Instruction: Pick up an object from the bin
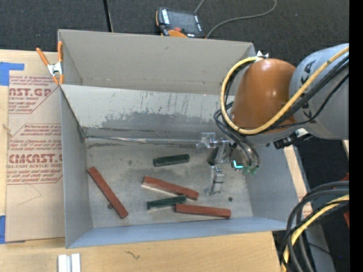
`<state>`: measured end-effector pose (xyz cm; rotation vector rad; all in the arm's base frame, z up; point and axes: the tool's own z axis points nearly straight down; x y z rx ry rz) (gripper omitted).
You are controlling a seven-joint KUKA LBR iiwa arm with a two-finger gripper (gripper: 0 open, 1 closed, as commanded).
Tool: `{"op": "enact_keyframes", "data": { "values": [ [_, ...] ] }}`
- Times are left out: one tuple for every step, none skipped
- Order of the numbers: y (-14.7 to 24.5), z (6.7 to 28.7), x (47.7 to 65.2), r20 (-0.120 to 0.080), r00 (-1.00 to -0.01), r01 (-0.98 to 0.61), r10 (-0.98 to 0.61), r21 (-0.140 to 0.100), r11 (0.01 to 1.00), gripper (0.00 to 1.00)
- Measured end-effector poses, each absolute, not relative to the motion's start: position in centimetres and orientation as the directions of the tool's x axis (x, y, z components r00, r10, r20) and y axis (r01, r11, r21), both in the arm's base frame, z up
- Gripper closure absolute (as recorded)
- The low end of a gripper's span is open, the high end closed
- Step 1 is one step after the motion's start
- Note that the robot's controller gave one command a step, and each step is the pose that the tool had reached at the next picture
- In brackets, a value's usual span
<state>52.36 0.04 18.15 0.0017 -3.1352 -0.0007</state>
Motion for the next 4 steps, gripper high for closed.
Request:
{"op": "enact_keyframes", "data": {
  "values": [
    [3.7, 6.9, 48.4, 0.004, -0.999, 0.038, 0.038, 0.002, 0.999, 0.0],
    [3.6, 7.2, 48.6, 0.0, -0.999, 0.039, 0.039, 0.001, 0.999, 1.0],
    [1.2, 19.2, 52.8, -0.011, -0.999, -0.045, -0.045, -0.001, 0.999, 1.0],
    [0.9, 24.5, 53.6, -0.008, -1.0, 0.004, 0.004, 0.001, 1.0, 1.0]
  ]
}}
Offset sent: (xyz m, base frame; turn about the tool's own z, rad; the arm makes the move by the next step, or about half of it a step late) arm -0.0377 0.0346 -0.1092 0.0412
